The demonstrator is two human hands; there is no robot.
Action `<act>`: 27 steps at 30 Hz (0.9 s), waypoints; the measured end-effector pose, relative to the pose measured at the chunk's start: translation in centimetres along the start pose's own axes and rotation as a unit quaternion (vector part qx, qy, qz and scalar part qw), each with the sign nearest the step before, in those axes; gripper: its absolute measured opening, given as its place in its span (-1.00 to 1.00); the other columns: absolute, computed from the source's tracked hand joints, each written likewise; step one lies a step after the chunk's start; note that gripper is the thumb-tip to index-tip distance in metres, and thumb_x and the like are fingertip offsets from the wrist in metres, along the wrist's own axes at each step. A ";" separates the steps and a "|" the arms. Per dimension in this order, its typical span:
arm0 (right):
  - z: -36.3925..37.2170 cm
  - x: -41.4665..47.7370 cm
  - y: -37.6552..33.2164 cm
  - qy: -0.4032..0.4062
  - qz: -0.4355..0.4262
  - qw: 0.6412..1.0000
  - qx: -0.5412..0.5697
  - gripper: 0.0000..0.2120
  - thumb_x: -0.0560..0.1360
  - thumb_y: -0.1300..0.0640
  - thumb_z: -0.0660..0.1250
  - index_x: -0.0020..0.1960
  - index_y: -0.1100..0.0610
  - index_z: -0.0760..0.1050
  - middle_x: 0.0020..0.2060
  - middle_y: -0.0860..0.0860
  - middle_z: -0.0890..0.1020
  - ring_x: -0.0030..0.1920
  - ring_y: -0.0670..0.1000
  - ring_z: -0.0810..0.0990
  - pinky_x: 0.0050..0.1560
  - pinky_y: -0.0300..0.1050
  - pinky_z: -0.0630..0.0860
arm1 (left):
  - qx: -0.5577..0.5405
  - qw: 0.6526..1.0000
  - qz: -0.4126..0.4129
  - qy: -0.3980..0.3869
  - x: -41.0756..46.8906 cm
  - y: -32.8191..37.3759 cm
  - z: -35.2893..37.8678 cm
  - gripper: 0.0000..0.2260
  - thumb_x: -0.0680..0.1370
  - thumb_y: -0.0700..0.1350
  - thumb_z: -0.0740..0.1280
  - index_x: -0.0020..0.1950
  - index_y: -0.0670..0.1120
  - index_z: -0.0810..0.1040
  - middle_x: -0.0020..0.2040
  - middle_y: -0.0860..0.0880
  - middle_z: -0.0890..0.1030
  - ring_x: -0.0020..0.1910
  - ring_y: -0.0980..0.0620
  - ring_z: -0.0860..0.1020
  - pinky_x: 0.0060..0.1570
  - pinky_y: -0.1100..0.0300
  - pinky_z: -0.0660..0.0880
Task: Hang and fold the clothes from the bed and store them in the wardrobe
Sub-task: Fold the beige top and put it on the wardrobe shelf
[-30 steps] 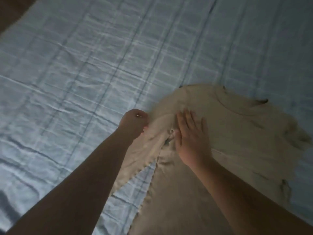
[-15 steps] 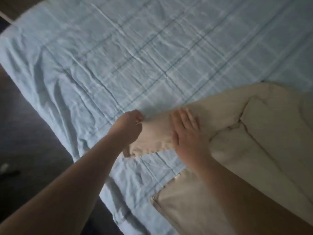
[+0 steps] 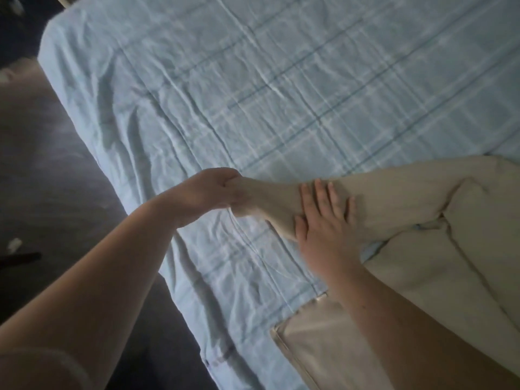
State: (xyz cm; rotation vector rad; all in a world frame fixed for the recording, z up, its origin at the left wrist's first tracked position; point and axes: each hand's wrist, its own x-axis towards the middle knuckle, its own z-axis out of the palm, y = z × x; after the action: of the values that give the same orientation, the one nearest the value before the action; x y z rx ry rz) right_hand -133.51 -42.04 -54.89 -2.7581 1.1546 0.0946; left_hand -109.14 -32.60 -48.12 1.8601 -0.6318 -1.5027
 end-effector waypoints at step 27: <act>-5.7 8.4 -2.7 0.069 0.143 0.837 0.523 -0.77 0.58 0.16 0.23 0.21 0.07 0.55 0.08 -0.05 0.65 0.12 -0.06 0.61 0.22 0.07 0.52 | -0.263 0.958 0.058 0.098 4.0 5.3 1.9 -0.79 0.65 -0.12 0.25 0.13 -0.20 0.62 -0.07 -0.13 0.65 -0.12 -0.09 0.61 -0.15 -0.04 0.55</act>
State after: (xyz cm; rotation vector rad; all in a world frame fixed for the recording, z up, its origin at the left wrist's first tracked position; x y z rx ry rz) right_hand -125.68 -47.05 -49.89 -1.6294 1.1440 -0.5470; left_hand -109.90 -39.36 -47.07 1.5027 -0.2102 -1.2380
